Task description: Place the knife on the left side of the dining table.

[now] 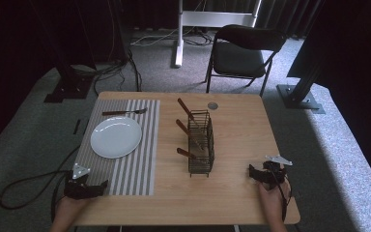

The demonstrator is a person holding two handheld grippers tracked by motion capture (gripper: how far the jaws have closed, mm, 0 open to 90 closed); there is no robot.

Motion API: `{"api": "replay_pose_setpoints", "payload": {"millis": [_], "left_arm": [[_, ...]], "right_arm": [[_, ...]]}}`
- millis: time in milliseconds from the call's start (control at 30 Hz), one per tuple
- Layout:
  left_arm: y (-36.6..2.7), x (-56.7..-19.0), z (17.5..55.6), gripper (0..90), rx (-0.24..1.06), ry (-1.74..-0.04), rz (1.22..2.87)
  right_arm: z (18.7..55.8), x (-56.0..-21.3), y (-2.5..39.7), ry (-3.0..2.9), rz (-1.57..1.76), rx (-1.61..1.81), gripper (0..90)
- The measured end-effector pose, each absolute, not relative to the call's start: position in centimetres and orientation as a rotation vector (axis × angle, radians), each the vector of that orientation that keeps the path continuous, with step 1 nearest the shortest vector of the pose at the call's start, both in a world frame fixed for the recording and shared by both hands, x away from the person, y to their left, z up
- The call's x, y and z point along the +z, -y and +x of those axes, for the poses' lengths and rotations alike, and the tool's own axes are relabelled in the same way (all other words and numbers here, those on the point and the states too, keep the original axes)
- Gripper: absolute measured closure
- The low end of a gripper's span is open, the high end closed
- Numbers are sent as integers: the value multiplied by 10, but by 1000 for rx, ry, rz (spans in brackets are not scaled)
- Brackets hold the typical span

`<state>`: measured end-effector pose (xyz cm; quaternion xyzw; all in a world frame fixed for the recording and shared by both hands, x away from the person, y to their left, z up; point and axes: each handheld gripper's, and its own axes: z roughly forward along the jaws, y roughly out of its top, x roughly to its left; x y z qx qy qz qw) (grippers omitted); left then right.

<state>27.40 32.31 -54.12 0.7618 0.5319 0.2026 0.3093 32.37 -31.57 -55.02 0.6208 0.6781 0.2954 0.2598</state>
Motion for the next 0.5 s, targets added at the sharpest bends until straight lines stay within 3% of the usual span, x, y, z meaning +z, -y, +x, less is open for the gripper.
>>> {"api": "replay_pose_setpoints", "payload": {"millis": [500], "left_arm": [[-292,-530,280,49,463,-1300,2087]], "right_arm": [[324,-550,316,-1837,1681,800,123]]}}
